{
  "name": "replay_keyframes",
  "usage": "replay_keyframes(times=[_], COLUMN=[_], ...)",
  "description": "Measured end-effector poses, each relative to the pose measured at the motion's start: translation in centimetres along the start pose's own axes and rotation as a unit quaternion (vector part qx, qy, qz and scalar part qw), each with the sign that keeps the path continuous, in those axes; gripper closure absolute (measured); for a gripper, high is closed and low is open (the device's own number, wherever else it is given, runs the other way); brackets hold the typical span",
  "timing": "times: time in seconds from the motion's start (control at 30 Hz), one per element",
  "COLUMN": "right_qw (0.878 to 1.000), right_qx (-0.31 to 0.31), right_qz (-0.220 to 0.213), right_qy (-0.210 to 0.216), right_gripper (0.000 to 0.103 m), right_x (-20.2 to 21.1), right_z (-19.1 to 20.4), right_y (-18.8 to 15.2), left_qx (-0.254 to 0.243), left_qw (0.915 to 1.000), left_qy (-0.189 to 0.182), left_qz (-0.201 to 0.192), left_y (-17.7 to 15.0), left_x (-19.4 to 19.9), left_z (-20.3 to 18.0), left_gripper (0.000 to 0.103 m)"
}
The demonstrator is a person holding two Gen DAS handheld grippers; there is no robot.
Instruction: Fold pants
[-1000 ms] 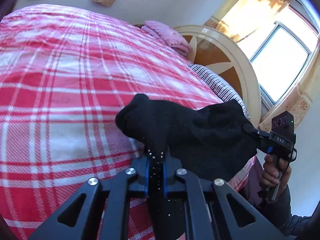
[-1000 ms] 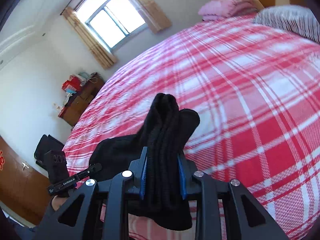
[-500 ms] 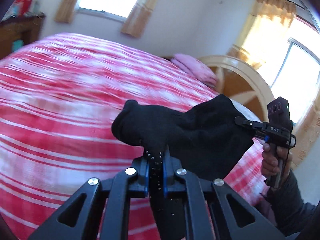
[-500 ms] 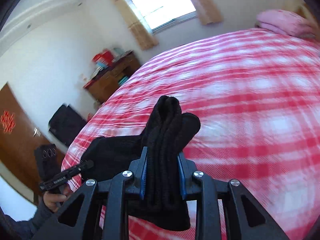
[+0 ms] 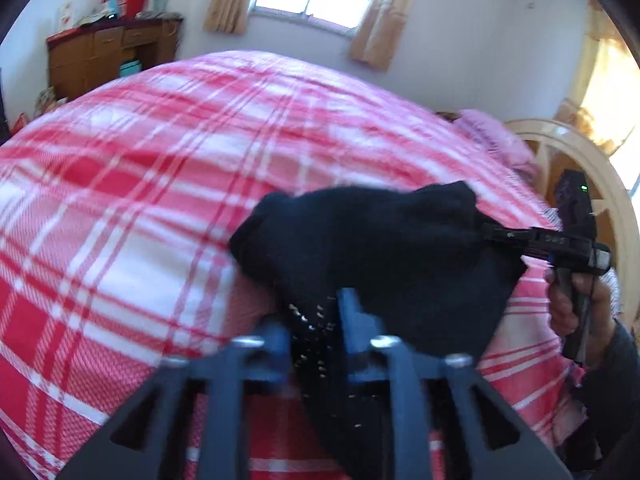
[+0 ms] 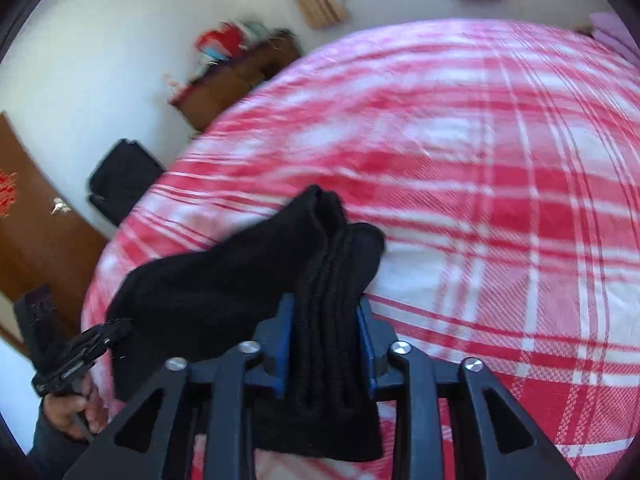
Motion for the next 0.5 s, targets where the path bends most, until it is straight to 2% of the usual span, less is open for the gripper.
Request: replay_keyframes(times=[0.03, 0.1, 0.27, 0.4, 0.5], right_qw=[1.0, 0.999, 0.999, 0.999, 0.999], right_qx=[-0.011, -0.029, -0.028, -0.034, -0.024], right_qz=[-0.003, -0.011, -0.034, -0.02, -0.031], right_qy=[-0.001, 0.017, -0.007, -0.016, -0.026], right_gripper=[0.044, 0.044, 0.04, 0.039, 0.039], right_x=[0.0, 0.9, 2.5, 2.0, 2.4], right_z=[-0.7, -1.7, -2.9, -3.0, -3.0], right_y=[0.0, -0.1, 0.4, -0.2, -0.2], left_qx=[0.001, -0.013, -0.028, -0.048, -0.065], left_qw=[1.0, 0.9999, 0.9992, 0.9974, 0.9948], left_qy=[-0.001, 0.006, 0.027, 0.052, 0.078], left_qz=[-0.006, -0.007, -0.006, -0.008, -0.008], left_y=[-0.1, 0.0, 0.2, 0.0, -0.3], left_x=[0.0, 0.2, 0.5, 0.7, 1.5], left_z=[0.0, -0.2, -0.1, 0.2, 0.4], left_gripper=[0.054, 0.054, 0.049, 0.044, 0.036])
Point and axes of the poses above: each gripper's, at about its wrist camera, not at the fingertips, and x roughly against the way its jaws point, z to its left, y to its top, the point moved 10 cm from there along -x, roughly the way its jaws point, and after that the axes turned 4 degrees about -x, right-handed, at the moved point
